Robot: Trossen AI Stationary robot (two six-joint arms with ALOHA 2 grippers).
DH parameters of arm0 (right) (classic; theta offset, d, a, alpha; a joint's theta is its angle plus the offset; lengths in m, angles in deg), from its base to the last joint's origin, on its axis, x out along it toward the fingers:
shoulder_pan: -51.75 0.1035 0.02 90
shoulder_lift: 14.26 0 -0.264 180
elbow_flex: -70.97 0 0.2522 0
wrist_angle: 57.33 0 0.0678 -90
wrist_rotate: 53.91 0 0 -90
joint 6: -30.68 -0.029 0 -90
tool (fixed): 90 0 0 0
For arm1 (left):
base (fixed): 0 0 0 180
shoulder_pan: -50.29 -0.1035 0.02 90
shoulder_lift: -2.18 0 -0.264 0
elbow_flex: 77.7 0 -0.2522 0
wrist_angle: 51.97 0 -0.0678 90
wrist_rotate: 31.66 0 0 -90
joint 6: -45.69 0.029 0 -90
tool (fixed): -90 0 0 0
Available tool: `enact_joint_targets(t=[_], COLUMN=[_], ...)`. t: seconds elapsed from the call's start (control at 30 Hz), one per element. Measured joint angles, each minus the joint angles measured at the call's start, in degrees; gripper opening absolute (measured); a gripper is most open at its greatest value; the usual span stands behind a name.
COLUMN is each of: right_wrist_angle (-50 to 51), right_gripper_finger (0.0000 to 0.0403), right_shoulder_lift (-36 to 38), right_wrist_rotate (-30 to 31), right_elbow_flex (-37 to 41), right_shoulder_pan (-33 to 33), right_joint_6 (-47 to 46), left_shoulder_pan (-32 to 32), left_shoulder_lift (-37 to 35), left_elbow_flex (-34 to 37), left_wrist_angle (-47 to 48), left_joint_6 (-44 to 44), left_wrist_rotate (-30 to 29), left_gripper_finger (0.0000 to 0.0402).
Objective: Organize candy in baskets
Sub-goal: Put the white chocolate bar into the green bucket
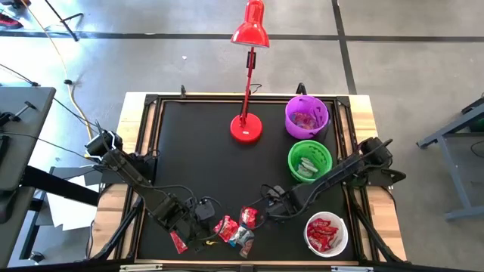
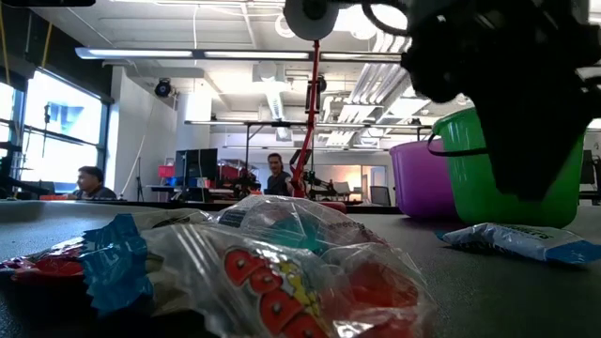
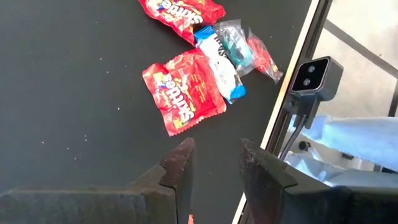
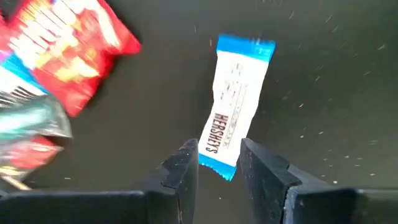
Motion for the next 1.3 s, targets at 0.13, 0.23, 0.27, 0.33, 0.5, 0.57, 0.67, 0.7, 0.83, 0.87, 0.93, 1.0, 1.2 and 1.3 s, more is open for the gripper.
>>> enact_joint_targets(t=[0.13, 0.23, 0.27, 0.33, 0.5, 0.57, 0.67, 0.7, 0.83, 0.87, 0.93, 1.0, 1.2, 1.3], right_wrist_angle=[-2.4, -3.0, -2.9, -2.6, -2.4, -2.1, -1.5, -1.4, -0.5, 0.1, 1.4, 3.0, 4.5, 4.5], right_gripper_finger=[0.0115, 0.0115, 0.0115, 0.0115, 0.0115, 0.0115, 0.0115, 0.0115, 0.0115, 0.0115, 0.0115, 0.0115, 0.0106, 0.0086], right_shoulder_lift=[-2.3, -3.5, -3.8, -4.4, -5.2, -5.2, -5.3, -5.3, -5.4, -5.4, -5.7, -5.9, -7.4, -7.7], right_wrist_rotate=[-2.6, -2.6, -2.5, -2.1, -1.7, -0.7, 0.8, 1.1, 3.2, 3.7, 5.2, 6.5, 6.1, 5.8], right_elbow_flex=[0.0, 0.0, 0.0, -0.1, -0.3, -0.3, -0.2, -0.2, -0.2, -0.2, -0.2, -0.2, -0.3, -0.3], right_shoulder_pan=[0.0, -0.2, -0.2, -0.2, -0.2, -0.2, 0.0, -0.1, -0.1, -0.1, -0.2, -0.4, -1.4, -1.6], right_joint_6=[1.1, 1.5, 1.5, 1.5, 1.3, 1.0, 0.5, 0.0, -0.5, -0.6, -0.6, -1.1, -1.3, -1.1], left_shoulder_pan=[0.3, 0.3, 0.3, 0.3, 0.3, 0.3, 0.3, 0.3, 0.3, 0.3, 0.3, 0.3, 0.3, 0.5], left_shoulder_lift=[0.0, 0.0, 0.0, 0.0, 0.0, 0.0, 0.0, 0.0, 0.0, 0.0, 0.0, 0.0, 0.0, 0.0], left_elbow_flex=[0.0, 0.0, 0.0, 0.0, 0.0, 0.0, 0.0, 0.0, 0.0, 0.0, 0.0, 0.0, 0.0, 0.0], left_wrist_angle=[0.0, 0.0, 0.0, 0.0, 0.0, 0.0, 0.0, 0.0, 0.0, 0.0, 0.0, 0.0, -0.1, -0.2], left_joint_6=[0.0, 0.0, 0.0, 0.0, 0.1, 0.1, 0.2, 0.2, 0.2, 0.1, 0.0, 0.0, -1.1, -1.5], left_wrist_rotate=[-0.4, -0.4, -0.4, -0.4, -0.4, -0.6, -1.2, -1.6, -2.4, -2.6, -3.0, -3.7, -3.9, -4.0], left_gripper_finger=[0.0108, 0.0108, 0.0108, 0.0108, 0.0108, 0.0108, 0.0108, 0.0108, 0.0108, 0.0108, 0.0108, 0.0108, 0.0108, 0.0108])
